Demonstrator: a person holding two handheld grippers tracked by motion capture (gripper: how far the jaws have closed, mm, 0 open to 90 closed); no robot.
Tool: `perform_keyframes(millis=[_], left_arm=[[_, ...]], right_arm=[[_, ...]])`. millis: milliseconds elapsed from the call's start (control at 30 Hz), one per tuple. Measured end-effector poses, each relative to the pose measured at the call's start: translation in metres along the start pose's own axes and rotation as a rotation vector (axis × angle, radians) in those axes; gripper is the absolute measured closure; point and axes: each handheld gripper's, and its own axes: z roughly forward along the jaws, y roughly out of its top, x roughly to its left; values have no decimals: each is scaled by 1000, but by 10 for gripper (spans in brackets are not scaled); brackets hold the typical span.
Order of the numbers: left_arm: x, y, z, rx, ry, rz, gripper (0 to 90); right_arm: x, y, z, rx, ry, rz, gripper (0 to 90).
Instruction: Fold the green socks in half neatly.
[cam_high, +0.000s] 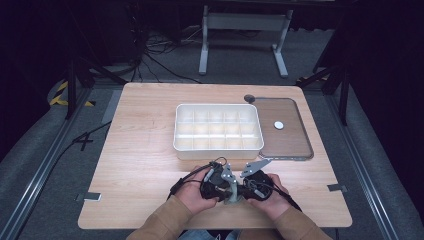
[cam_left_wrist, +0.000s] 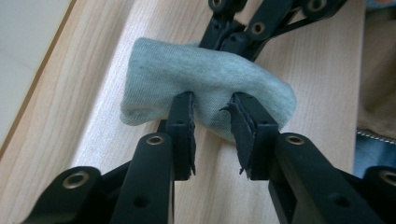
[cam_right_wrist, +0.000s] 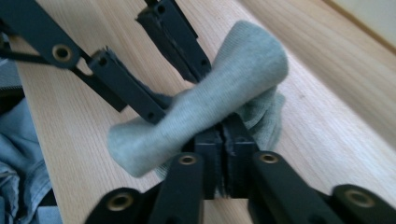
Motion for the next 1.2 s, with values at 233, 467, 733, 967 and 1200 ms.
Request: perform_keyframes(millis=[233,467,733,967,1200], left_arm=[[4,2,4,4,32,-24,672],[4,5,5,-12,23,-20,670],[0,11,3,-60,16,3,648],[-2,13,1,-95,14,13,606],[-6,18,15,-38,18,55,581]], right_arm=[[1,2,-27,-8,-74,-23,801],[-27,-24,-40,29,-107,52,870],[-18,-22,-21,70,-67,-14,868],[-10,-19,-15,80,-60,-31,843],[-8,-19,-13,79,-60,-25,839]])
